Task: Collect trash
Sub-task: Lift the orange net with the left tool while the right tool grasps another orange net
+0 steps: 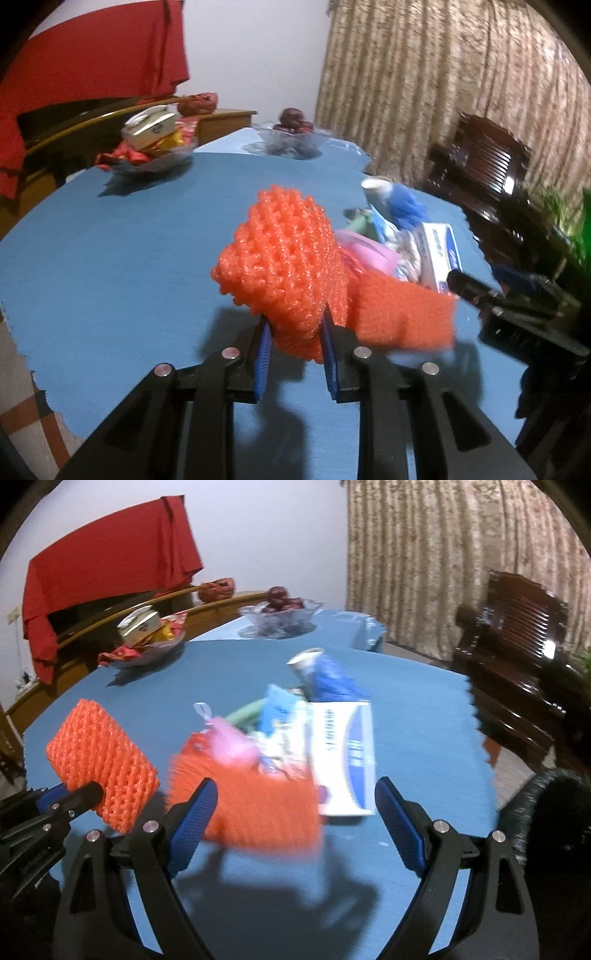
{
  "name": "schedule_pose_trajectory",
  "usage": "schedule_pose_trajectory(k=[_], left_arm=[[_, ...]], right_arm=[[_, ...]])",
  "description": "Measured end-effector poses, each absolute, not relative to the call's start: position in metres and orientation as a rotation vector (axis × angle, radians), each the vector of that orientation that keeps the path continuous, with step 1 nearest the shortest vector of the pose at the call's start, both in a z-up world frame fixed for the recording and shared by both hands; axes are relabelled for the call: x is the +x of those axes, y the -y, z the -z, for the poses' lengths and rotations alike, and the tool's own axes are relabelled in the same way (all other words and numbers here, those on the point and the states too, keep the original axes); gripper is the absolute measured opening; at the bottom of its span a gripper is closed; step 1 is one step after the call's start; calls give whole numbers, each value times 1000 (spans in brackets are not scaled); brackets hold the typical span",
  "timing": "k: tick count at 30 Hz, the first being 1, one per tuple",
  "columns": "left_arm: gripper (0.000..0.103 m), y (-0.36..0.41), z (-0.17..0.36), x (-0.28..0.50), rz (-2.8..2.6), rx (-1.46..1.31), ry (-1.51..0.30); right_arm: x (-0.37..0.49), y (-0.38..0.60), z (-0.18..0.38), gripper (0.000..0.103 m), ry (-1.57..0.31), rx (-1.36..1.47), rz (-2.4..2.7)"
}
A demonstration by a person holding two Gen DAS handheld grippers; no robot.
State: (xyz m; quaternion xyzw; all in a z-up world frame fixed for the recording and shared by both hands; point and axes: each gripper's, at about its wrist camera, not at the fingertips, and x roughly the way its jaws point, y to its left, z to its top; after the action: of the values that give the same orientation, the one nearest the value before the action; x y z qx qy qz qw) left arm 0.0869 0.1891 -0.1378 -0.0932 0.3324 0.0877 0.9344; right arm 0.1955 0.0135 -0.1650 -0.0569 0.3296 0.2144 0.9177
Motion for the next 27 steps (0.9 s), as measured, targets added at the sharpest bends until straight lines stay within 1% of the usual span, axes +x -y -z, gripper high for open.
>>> schedule_pose_trajectory(k=[3,7,15,16,17,18,21,22,23,25,27], left_arm=[[24,-200,137,86,-205,-186,-674],[24,-208,151,84,-228,-178,-715],[25,-206,167,85,-220,-169,-756],[25,-206,168,85,-217,-165,-759],[25,-205,168,85,-217,-163,-760],[25,-204,168,85,-216,-162,-763],[25,-202,167,85,-213,-160,-767],[25,-201,167,86,-211,-160,-769],[26,-199,166,86,-209,-159,-769],[26,-196,164,85,-204,-156,-767],[26,-192,161,85,-197,-150,-763]], right_arm=[[197,-30,168,85,-689,-139,-463],[199,-42,181,85,-721,-172,-469],[201,-47,222,86,-835,-201,-443],[201,-47,228,84,-856,-206,-442],[201,-47,231,76,-870,-203,-449],[200,-45,232,75,-867,-198,-452],[198,-42,229,51,-861,-186,-471],[198,-40,228,41,-867,-176,-480],[199,-37,227,28,-869,-165,-489],[198,-33,224,16,-879,-145,-518],[196,-29,222,12,-877,-141,-529]])
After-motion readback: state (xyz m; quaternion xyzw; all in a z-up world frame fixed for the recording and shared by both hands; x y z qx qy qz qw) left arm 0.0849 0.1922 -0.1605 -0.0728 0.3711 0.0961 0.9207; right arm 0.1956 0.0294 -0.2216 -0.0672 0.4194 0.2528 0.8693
